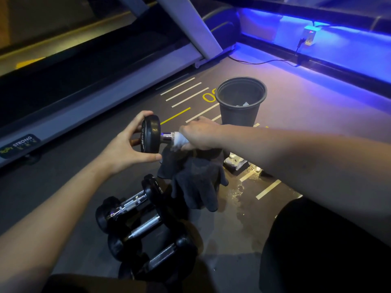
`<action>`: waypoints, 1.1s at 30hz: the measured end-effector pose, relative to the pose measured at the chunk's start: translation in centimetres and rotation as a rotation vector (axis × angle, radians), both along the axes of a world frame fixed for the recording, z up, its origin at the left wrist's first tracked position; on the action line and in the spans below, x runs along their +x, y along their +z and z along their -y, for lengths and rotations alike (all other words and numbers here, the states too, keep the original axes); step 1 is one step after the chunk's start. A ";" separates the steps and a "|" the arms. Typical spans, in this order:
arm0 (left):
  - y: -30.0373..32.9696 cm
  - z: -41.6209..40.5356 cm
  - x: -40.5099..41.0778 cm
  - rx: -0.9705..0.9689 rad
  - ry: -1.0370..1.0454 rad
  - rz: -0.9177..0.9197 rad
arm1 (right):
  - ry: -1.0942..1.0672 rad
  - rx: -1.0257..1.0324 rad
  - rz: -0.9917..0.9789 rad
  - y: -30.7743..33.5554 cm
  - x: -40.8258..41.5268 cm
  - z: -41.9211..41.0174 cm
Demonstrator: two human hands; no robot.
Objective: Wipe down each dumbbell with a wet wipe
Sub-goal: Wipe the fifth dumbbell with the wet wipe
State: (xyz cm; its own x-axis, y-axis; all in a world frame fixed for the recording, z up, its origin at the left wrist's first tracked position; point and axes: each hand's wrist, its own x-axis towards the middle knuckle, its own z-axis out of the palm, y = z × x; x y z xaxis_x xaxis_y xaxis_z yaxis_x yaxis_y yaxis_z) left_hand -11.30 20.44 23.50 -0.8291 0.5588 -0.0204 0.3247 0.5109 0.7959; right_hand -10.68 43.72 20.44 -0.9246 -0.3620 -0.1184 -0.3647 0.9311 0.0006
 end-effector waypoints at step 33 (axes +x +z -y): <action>0.8 -0.8 -0.5 -0.070 -0.090 -0.123 | -0.050 -0.432 0.251 1.9 0.1 -4.7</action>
State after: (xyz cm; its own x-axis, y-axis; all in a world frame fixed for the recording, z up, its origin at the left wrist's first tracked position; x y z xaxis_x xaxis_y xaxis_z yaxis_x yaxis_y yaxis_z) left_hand -11.84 21.23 24.34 -0.7742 0.6319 0.0369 0.4646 0.5277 0.7111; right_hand -10.60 48.45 22.35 -0.9043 -0.3830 -0.1884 -0.2589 0.8431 -0.4713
